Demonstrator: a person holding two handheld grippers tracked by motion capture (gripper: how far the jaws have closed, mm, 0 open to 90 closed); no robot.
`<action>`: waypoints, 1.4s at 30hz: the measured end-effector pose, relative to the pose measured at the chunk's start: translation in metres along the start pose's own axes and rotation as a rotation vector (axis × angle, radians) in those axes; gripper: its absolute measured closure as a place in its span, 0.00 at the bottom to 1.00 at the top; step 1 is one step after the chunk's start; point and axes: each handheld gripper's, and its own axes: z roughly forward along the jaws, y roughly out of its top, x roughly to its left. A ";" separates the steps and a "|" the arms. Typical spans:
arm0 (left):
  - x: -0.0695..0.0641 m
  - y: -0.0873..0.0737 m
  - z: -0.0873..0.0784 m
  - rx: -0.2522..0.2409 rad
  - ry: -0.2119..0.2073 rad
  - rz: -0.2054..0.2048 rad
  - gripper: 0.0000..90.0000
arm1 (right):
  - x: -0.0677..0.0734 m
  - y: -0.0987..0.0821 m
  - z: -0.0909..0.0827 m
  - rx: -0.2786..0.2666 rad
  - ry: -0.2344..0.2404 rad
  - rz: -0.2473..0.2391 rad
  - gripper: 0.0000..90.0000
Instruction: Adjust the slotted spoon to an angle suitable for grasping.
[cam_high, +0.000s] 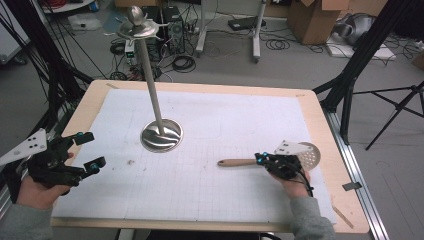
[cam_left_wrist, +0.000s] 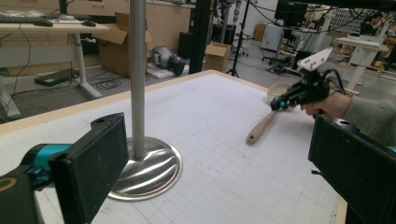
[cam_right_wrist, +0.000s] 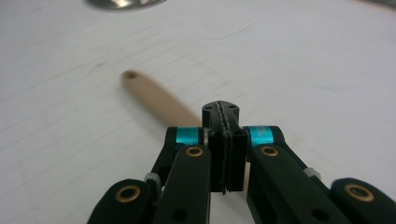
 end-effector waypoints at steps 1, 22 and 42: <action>0.000 -0.001 0.001 0.002 0.000 -0.004 0.06 | -0.005 -0.001 -0.005 0.001 -0.017 0.019 1.00; -0.001 -0.004 0.003 0.015 -0.007 -0.010 0.06 | -0.035 -0.016 0.000 0.168 -0.179 0.015 1.00; -0.001 0.001 0.008 0.008 -0.022 -0.004 0.06 | -0.015 -0.037 -0.033 0.181 -0.185 0.075 1.00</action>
